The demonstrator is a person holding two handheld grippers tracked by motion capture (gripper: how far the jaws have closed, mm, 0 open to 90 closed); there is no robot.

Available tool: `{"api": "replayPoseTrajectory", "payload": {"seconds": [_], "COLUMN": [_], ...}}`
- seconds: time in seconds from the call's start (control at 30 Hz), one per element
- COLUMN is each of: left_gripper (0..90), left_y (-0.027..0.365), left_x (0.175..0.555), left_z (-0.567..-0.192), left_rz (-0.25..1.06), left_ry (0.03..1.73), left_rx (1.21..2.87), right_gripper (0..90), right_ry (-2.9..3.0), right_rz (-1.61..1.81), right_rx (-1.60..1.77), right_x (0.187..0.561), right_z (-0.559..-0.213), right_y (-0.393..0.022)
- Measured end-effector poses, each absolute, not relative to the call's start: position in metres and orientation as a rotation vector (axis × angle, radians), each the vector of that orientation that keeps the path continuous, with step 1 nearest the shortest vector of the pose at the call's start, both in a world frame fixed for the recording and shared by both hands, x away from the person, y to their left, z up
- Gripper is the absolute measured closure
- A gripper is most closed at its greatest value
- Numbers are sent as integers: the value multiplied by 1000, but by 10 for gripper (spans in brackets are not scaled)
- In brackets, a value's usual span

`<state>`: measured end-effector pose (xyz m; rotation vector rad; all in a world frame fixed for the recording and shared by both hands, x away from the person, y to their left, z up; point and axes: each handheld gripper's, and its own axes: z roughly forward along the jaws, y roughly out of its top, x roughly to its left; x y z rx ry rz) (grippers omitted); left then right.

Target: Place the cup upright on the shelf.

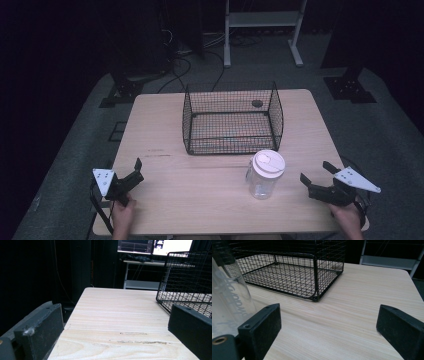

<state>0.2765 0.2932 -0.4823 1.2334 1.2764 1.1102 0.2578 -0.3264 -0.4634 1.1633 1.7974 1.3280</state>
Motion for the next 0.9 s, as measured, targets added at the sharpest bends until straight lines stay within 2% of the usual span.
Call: {"api": "replayPoseTrajectory", "payload": {"seconds": [0.9], "left_gripper": [0], "left_y": [293], "left_x": [276], "left_z": [-482], "left_rz": [1108], "left_ry": [1273], "left_rx": [1230], "right_gripper": [25], "right_ry": [1904], "right_rz": [1387], "right_rx": [984], "right_x": [238], "right_z": [-441], "right_y": [-290]}}
